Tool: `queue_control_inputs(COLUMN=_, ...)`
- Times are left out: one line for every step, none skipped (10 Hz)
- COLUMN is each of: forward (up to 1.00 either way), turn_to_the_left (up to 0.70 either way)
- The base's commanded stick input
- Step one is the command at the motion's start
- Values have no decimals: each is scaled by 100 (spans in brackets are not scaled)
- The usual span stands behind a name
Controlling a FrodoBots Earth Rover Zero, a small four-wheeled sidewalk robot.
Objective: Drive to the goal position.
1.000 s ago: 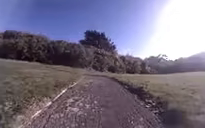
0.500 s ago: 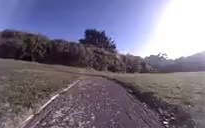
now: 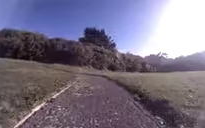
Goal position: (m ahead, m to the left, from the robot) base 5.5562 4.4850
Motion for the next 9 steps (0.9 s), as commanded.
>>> queue_control_inputs(forward=100, turn_to_the_left=1)
queue_control_inputs(forward=100, turn_to_the_left=1)
queue_control_inputs(forward=100, turn_to_the_left=1)
queue_control_inputs(forward=100, turn_to_the_left=1)
queue_control_inputs(forward=100, turn_to_the_left=1)
queue_control_inputs(forward=100, turn_to_the_left=1)
queue_control_inputs(forward=100, turn_to_the_left=1)
queue_control_inputs(forward=100, turn_to_the_left=1)
queue_control_inputs(forward=100, turn_to_the_left=1)
